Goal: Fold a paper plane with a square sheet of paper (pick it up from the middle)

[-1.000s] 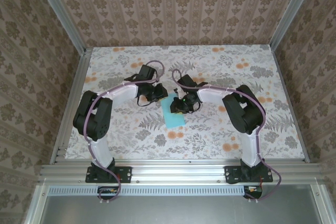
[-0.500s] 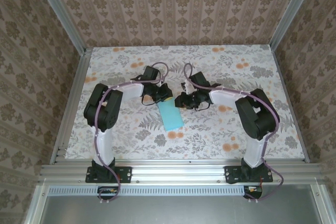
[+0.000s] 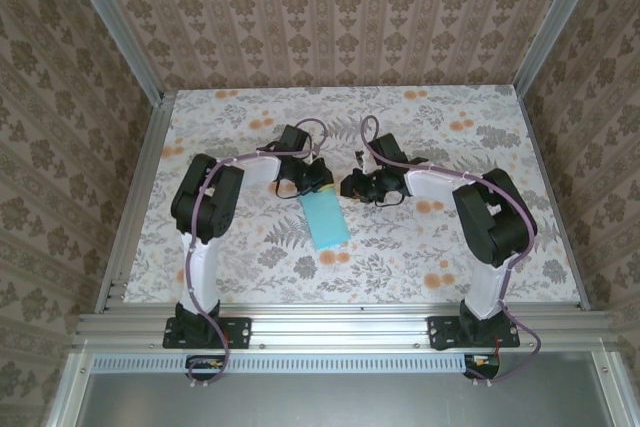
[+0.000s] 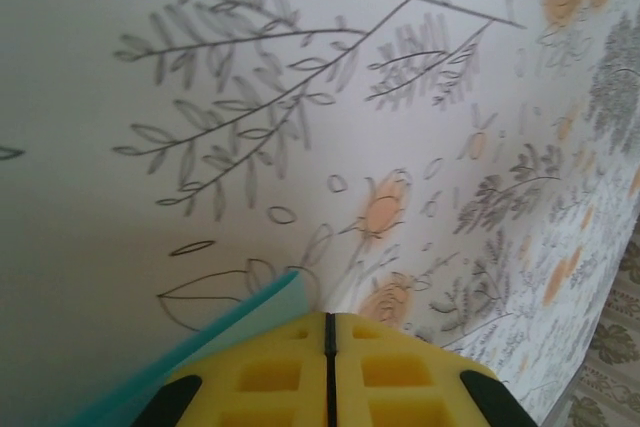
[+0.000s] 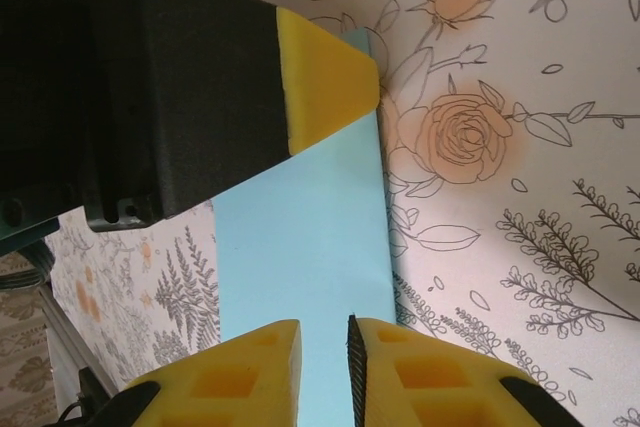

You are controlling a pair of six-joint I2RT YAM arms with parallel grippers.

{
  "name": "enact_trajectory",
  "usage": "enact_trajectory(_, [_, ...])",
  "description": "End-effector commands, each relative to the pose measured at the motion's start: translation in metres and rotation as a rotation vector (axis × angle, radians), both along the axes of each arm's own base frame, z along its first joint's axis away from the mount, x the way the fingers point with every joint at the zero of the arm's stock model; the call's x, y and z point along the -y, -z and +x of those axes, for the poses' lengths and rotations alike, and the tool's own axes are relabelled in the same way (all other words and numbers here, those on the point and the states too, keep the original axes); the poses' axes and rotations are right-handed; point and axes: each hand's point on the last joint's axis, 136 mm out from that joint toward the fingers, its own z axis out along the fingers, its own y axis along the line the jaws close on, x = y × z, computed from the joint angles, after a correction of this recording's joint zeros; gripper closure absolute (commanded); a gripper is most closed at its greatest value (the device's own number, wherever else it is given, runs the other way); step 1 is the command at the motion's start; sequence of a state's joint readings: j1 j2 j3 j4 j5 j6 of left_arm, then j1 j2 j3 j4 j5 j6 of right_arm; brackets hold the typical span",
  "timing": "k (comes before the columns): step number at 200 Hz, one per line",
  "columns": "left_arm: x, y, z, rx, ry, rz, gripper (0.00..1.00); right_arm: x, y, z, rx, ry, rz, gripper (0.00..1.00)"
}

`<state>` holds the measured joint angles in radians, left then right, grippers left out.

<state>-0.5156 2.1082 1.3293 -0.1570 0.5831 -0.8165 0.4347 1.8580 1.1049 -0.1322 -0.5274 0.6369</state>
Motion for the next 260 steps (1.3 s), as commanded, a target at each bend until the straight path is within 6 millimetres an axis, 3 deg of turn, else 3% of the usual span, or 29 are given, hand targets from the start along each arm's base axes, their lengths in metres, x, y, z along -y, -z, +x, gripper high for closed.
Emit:
enact_trajectory(1, [-0.001,0.004,0.002,-0.004,0.014,0.030,0.92,-0.007,0.003,0.007,-0.016,0.007,-0.007,0.81])
enact_trajectory(54, [-0.010,0.024,-0.008,-0.042,0.013,0.077,0.94,-0.025,0.013,0.017,-0.045,-0.015,-0.008,0.93])
enact_trajectory(130, [-0.024,0.050,-0.023,-0.084,0.005,0.101,0.95,-0.030,0.043,0.014,-0.139,-0.018,-0.027,0.96])
enact_trajectory(174, [-0.029,0.056,-0.027,-0.094,0.002,0.125,0.95,-0.022,0.060,-0.003,-0.212,-0.035,-0.072,0.95])
enact_trajectory(260, [-0.043,0.075,-0.032,-0.124,-0.026,0.181,0.96,-0.008,0.063,-0.050,-0.289,-0.105,-0.067,0.94])
